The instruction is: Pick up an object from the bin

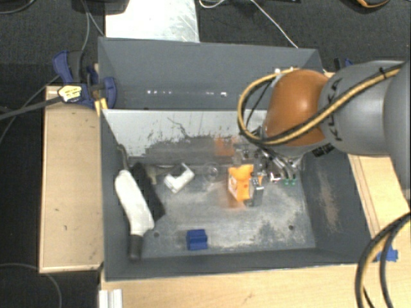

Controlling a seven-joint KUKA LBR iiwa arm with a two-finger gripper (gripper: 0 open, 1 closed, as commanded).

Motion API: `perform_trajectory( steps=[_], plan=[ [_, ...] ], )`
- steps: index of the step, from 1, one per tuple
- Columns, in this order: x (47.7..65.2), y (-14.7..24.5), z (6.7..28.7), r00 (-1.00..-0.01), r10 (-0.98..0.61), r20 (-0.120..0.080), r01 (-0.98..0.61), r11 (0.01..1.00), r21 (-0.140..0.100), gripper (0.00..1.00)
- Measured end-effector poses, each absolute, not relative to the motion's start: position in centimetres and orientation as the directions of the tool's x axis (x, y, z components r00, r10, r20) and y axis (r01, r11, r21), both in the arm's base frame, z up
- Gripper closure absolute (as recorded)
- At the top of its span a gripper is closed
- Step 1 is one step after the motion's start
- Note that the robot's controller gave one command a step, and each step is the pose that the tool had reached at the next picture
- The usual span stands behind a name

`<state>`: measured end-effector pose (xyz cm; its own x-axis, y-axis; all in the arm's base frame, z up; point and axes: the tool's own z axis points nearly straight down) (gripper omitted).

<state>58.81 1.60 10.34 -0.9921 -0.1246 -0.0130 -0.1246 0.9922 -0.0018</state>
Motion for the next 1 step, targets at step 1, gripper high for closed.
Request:
perform_trajectory(
  steps=[1],
  plan=[
    [55.66,-0.52,7.49,-0.985,-0.169,-0.015,-0.169,0.986,-0.001,0.00]
  ],
)
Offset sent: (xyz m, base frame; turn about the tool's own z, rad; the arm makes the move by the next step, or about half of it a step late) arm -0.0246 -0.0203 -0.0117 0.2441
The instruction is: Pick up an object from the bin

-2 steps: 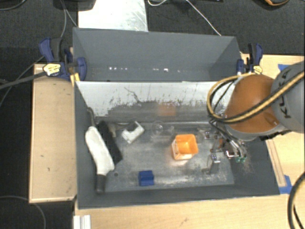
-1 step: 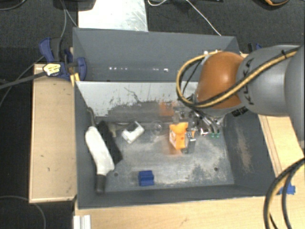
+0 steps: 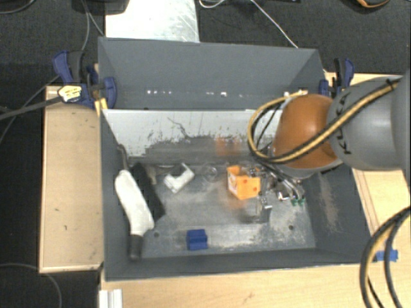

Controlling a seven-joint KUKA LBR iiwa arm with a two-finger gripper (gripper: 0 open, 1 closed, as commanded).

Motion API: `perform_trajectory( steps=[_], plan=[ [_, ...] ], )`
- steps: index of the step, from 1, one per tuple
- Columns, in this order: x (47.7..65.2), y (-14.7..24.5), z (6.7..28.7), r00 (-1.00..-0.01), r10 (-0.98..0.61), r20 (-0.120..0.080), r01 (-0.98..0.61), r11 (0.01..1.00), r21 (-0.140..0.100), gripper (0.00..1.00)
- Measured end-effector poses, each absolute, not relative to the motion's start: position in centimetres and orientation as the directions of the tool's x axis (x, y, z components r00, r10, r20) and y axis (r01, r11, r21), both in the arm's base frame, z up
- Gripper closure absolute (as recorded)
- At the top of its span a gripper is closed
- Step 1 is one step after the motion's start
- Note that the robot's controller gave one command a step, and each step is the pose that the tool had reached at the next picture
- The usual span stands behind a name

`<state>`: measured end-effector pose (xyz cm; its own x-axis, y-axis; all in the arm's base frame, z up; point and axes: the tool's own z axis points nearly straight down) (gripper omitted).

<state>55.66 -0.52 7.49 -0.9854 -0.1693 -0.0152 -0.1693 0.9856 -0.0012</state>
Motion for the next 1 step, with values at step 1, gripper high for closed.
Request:
perform_trajectory(
  steps=[1],
  plan=[
    [56.43,-0.44,9.21,-0.993,0.117,-0.018,0.117,0.993,0.002,1.00]
  ],
)
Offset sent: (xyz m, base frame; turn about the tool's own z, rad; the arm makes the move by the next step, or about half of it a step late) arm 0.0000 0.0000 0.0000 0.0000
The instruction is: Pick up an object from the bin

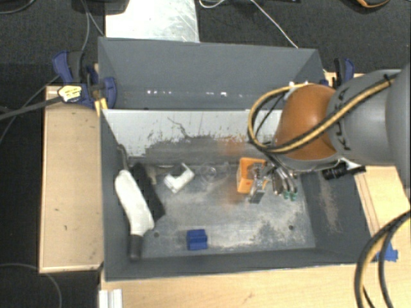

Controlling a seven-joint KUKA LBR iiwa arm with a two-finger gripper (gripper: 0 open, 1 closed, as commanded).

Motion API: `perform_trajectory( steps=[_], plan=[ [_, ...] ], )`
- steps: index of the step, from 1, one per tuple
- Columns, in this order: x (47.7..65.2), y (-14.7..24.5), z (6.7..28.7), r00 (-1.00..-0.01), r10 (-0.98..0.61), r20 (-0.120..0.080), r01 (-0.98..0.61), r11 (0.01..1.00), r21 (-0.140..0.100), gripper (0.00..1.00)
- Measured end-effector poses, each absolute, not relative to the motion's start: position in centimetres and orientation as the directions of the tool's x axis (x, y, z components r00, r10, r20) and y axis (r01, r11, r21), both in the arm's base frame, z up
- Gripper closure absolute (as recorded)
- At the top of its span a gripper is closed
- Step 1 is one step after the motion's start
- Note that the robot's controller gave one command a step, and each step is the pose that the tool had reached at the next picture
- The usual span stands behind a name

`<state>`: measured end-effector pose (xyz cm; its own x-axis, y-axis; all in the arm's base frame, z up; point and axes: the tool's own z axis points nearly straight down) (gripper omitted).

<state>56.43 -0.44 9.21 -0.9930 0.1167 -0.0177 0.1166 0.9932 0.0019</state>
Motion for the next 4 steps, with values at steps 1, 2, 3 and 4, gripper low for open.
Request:
perform_trajectory(
  steps=[1,2,3,4],
  plan=[
    [56.4,-0.4,9.2,-0.993,0.115,-0.018,0.115,0.993,0.002,1.00],
    [56.1,0.4,18.1,-0.990,0.143,-0.014,0.143,0.990,0.002,1.00],
    [57.8,-1.1,21.0,-0.993,0.120,-0.022,0.120,0.993,0.002,1.00],
    [56.0,0.6,30.0,-0.994,0.111,-0.014,0.111,0.994,0.002,1.00]
  ],
)
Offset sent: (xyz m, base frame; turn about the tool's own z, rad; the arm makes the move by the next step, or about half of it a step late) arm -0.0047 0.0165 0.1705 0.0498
